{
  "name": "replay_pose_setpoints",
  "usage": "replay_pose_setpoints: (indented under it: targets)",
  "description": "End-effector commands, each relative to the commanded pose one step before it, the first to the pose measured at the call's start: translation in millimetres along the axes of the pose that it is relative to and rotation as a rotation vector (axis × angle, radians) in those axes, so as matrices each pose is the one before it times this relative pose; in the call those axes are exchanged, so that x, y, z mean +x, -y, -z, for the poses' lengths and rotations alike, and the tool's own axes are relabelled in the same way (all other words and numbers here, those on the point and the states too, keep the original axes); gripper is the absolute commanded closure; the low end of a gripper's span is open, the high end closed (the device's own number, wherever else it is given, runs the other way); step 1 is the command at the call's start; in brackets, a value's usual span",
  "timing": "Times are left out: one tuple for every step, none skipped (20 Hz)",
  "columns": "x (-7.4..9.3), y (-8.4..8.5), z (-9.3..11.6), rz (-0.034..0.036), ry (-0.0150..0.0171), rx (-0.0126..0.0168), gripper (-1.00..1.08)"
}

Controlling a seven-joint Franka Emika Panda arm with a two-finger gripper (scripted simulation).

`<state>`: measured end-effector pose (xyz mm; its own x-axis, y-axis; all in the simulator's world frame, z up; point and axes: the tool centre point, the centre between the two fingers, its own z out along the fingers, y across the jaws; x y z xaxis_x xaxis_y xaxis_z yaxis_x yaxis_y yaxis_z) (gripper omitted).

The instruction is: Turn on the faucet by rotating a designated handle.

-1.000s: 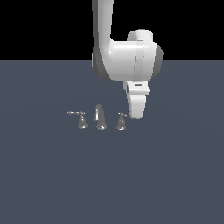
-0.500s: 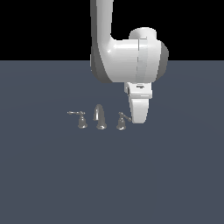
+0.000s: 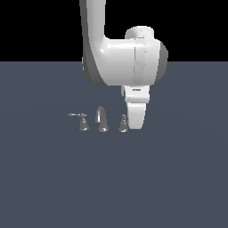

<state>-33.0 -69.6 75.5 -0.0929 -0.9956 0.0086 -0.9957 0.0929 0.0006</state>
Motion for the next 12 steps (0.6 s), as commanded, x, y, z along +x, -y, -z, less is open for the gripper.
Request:
replay_pose_setpoints:
  targets:
    - [-0.44,0.07,0.15,0.0008,0.00016,0.00019,1.08]
    - [-7.18,1.18,0.13,0.00396,0.00086,0.00005,1.08]
    - [-7.15,1.18,0.13,0.00393,0.00085,0.00006,1.08]
    - [-7.13,1.18,0.13,0.00393,0.00085,0.00006,1.08]
    - [-7.1,1.18,0.13,0.00391,0.00085,0.00006,1.08]
    - [-7.08,1.18,0.13,0.00391,0.00085,0.00006,1.08]
    - [-7.04,1.19,0.13,0.00388,0.00084,0.00006,1.08]
    - [-7.02,1.19,0.13,0.00388,0.00084,0.00006,1.08]
    - [-6.97,1.2,0.13,0.00385,0.00083,0.00006,1.08]
    - [-6.94,1.21,0.13,0.00385,0.00083,0.00006,1.08]
    - [-6.88,1.23,0.13,0.00382,0.00081,0.00007,1.08]
    - [0.0,0.0,0.0,0.0,0.0,0.0,1.08]
